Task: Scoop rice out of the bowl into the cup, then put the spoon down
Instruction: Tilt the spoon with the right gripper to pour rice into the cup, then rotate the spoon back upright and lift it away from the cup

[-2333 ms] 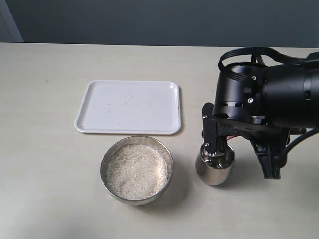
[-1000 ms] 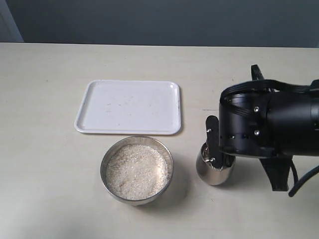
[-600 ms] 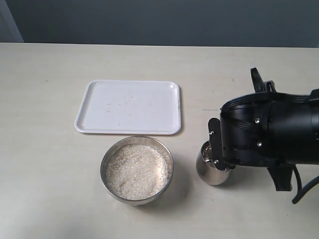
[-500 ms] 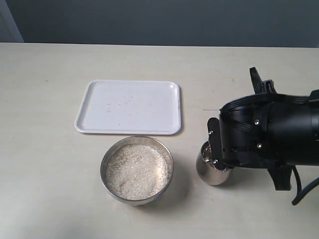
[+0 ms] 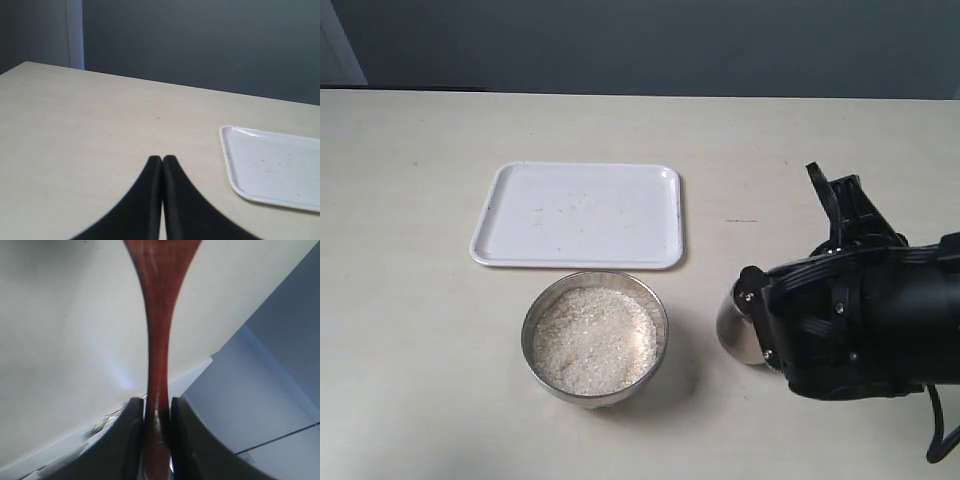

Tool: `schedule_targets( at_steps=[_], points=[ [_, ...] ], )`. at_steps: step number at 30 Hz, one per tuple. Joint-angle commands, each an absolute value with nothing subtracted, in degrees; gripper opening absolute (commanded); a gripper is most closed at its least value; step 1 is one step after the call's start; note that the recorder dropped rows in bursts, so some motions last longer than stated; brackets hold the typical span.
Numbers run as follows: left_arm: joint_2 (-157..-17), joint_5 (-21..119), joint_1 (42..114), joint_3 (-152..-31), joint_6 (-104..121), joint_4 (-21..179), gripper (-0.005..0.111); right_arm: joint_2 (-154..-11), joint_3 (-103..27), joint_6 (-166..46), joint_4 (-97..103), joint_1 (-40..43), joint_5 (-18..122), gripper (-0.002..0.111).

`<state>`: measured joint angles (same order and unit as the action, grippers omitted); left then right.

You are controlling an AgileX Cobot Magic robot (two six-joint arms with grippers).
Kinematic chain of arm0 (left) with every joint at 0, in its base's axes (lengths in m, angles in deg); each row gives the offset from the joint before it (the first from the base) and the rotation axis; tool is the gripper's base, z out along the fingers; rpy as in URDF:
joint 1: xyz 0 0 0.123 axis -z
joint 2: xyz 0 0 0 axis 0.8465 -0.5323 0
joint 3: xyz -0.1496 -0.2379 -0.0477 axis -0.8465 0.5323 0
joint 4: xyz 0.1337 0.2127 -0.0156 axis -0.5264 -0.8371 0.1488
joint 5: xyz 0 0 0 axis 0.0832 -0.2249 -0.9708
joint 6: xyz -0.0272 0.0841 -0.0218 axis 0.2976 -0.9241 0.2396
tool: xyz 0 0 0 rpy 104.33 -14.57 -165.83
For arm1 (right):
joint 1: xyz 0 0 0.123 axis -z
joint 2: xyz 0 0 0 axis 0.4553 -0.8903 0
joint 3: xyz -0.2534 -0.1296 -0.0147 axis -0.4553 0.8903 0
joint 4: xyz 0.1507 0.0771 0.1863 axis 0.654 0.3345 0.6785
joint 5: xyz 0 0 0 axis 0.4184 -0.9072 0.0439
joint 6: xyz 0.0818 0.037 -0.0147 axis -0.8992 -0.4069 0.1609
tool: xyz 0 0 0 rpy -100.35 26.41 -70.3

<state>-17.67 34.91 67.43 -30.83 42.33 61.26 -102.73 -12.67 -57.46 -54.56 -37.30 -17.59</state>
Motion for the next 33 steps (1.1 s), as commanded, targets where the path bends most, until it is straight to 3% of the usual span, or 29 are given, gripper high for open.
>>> schedule_targets(
  at_steps=[1,33],
  points=[
    [-17.41,35.54,67.64,-30.97,42.47,61.41,0.001,-102.31,-12.21,-59.18,-57.74,-38.28,-17.91,-0.001],
    [-17.41,35.54,67.64,-30.97,42.47,61.41,0.001,-102.31,-12.21,-62.08,-65.49,-38.62,-17.91,-0.001]
  ],
)
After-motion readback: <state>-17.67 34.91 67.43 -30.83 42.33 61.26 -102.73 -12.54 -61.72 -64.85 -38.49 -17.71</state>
